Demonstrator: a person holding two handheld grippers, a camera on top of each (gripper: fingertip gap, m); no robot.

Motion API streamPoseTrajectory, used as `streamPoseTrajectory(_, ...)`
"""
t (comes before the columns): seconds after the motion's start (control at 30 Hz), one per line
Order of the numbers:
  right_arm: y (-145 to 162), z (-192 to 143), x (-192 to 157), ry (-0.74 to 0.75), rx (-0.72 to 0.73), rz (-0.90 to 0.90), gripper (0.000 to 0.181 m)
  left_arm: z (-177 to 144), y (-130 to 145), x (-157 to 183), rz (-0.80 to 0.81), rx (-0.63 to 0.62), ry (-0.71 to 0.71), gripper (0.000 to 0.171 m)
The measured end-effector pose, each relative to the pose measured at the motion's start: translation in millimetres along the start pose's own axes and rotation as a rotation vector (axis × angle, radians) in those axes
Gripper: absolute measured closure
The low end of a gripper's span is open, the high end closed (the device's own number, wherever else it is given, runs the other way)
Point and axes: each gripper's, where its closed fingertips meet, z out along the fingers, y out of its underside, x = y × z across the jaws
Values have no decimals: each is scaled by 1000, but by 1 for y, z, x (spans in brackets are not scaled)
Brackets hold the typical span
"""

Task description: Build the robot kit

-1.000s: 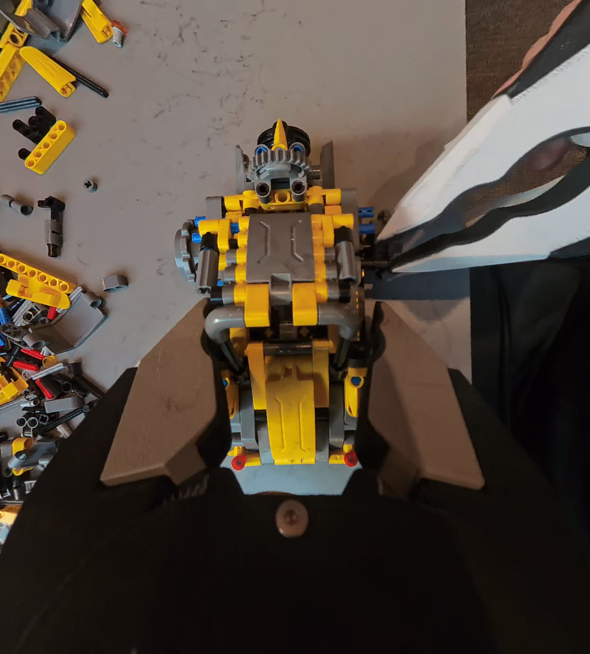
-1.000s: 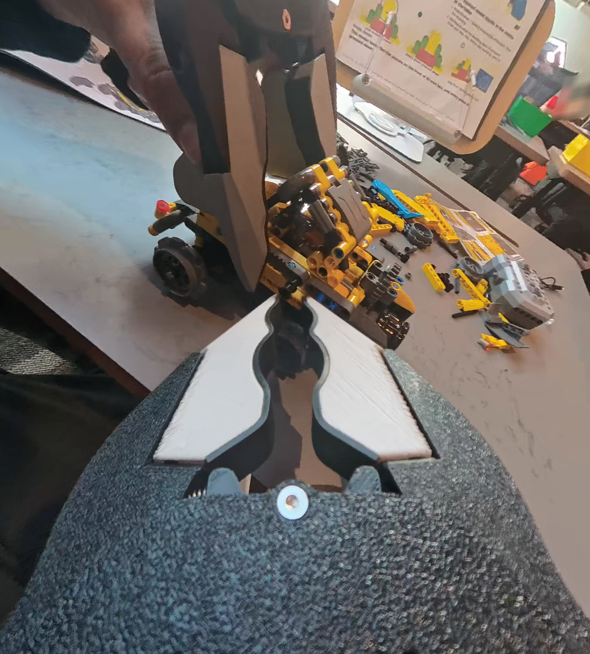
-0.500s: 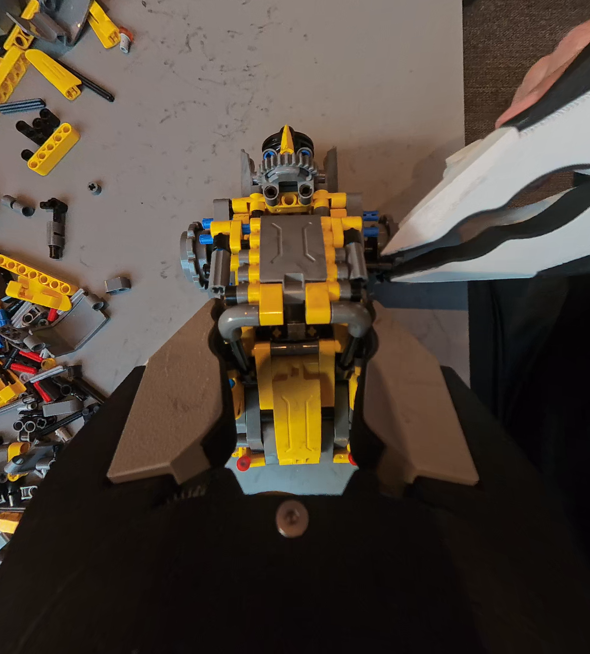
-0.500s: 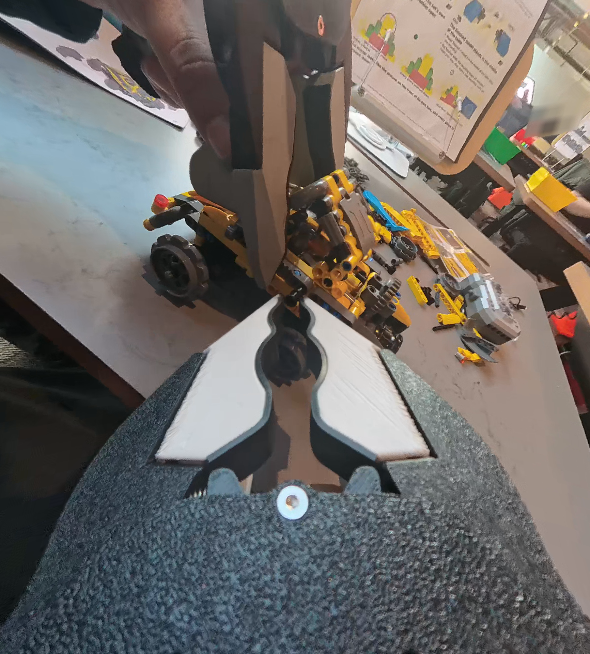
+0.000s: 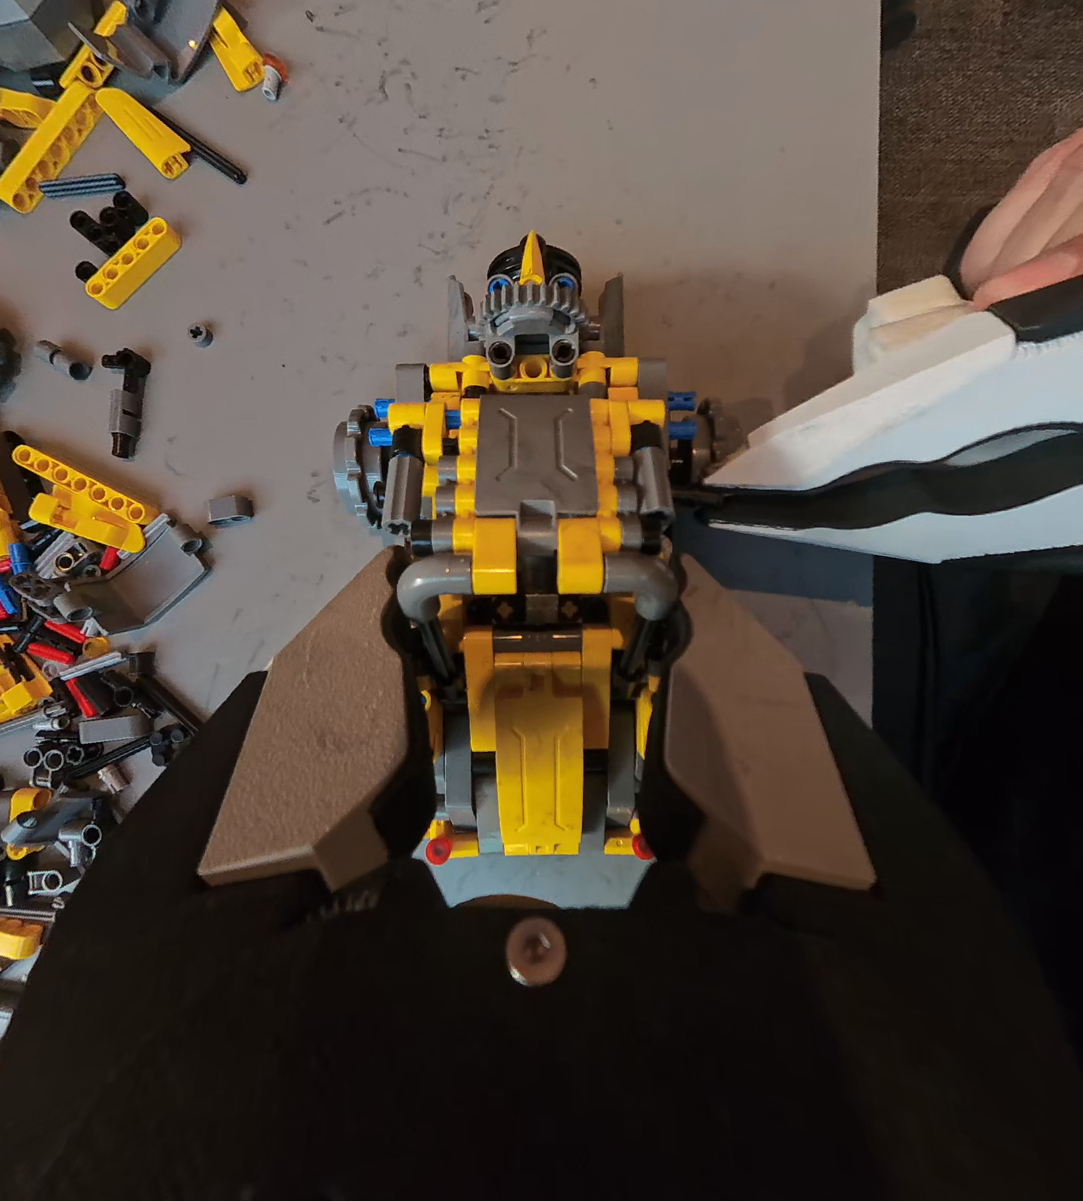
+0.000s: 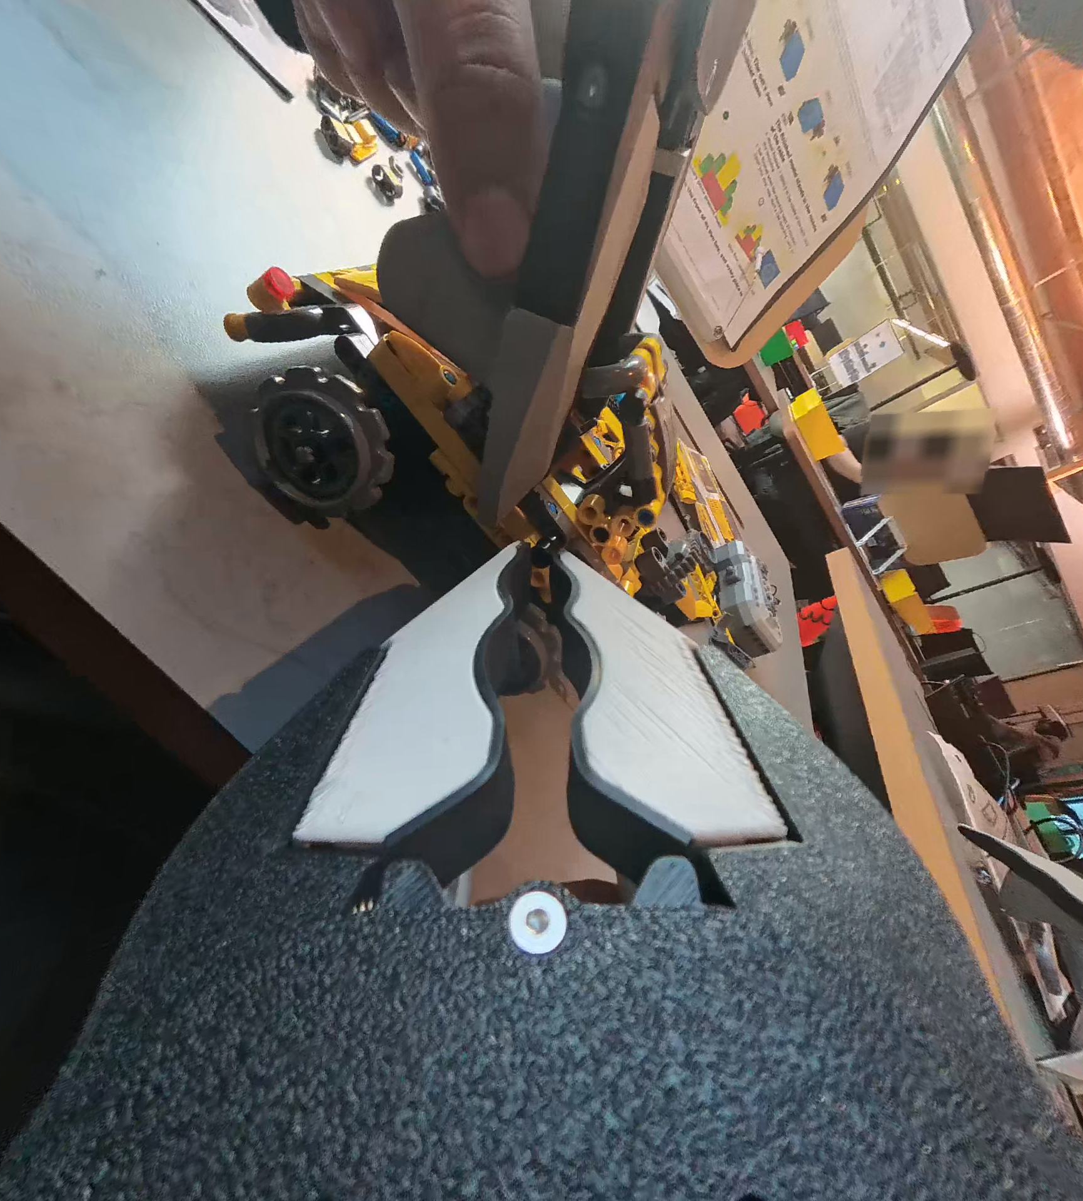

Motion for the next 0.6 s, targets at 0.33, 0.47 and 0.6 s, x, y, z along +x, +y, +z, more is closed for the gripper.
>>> streamPoseTrajectory(0.33, -1, 6, 3, 28, 30, -19, 181, 0, 2, -5, 24, -24, -14, 96)
streamPoseTrajectory(0.47, -3, 10, 4, 43, 52, -70, 181, -1, 3, -7, 24, -26, -14, 96)
streamPoseTrajectory(0.6, -3, 14, 7, -37, 77, 137, 181, -1, 2, -11, 8, -14, -28, 96)
